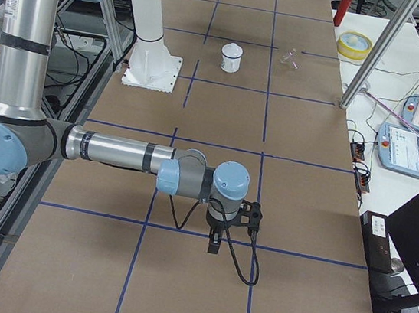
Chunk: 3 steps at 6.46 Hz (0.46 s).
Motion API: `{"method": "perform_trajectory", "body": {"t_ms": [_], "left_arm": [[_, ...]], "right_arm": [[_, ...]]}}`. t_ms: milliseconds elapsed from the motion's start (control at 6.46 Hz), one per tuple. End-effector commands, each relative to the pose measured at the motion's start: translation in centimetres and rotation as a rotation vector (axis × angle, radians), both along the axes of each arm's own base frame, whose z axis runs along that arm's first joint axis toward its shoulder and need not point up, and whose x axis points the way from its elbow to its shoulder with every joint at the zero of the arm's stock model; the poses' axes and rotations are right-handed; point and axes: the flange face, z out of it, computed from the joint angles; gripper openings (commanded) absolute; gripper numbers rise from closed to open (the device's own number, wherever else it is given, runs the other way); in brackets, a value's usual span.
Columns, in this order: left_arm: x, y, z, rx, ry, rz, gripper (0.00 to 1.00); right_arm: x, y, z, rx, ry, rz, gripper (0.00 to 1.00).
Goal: Place funnel on cup
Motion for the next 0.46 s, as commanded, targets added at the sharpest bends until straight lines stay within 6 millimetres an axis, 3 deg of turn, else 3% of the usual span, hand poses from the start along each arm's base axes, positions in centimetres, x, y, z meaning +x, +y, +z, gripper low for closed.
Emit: {"method": "perform_trajectory", "body": {"t_ms": [0, 310], "left_arm": [[0.01, 0.01, -0.37, 0.034, -0.003, 0.013, 1.00], [0.01, -0.20, -0.37, 0.047, -0.003, 0.014, 1.00]], "right_arm": [[0.00, 0.00, 0.00, 0.000, 0.000, 0.000, 1.00], [0.00, 0.00, 0.00, 0.000, 0.000, 0.000, 1.00]]}}
